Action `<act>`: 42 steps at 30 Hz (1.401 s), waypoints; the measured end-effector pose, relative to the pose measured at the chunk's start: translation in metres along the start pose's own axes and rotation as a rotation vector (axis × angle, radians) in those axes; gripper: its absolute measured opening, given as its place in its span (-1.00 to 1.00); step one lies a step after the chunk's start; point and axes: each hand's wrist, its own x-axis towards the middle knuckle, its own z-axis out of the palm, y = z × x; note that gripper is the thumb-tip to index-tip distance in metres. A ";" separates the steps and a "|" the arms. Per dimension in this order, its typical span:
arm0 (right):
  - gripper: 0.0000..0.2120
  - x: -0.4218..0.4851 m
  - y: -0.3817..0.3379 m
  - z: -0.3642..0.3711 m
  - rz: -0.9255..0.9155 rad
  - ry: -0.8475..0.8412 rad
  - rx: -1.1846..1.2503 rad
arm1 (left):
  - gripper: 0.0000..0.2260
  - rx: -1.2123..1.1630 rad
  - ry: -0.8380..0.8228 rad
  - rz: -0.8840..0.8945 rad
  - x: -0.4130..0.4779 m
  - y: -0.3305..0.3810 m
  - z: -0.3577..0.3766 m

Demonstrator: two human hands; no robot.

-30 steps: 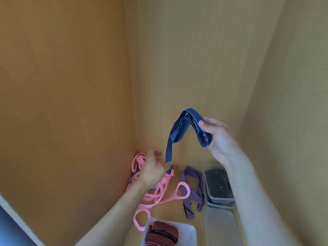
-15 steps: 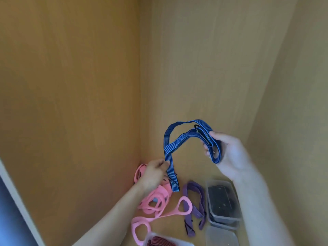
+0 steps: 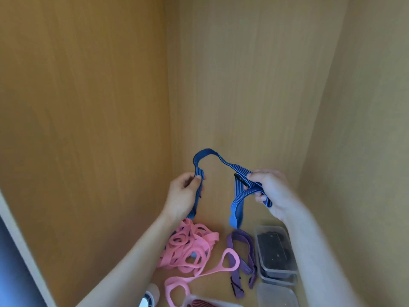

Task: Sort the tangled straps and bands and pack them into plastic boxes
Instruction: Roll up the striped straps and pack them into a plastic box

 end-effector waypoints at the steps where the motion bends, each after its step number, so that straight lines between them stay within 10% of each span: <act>1: -0.89 0.000 0.000 0.002 0.006 -0.002 -0.006 | -0.82 -0.039 -0.030 -0.009 -0.004 0.000 0.004; 17: -0.83 -0.002 0.016 0.013 0.217 -0.254 -0.012 | -0.41 -0.053 -0.449 0.040 -0.018 0.007 0.016; 30: -0.83 0.004 -0.011 -0.042 0.080 -0.039 0.592 | -0.69 -0.031 -0.125 -0.164 -0.024 -0.042 -0.008; 42: -0.61 -0.001 -0.062 -0.030 -0.003 -0.276 0.607 | -0.63 0.286 -0.231 -0.277 -0.011 -0.087 -0.008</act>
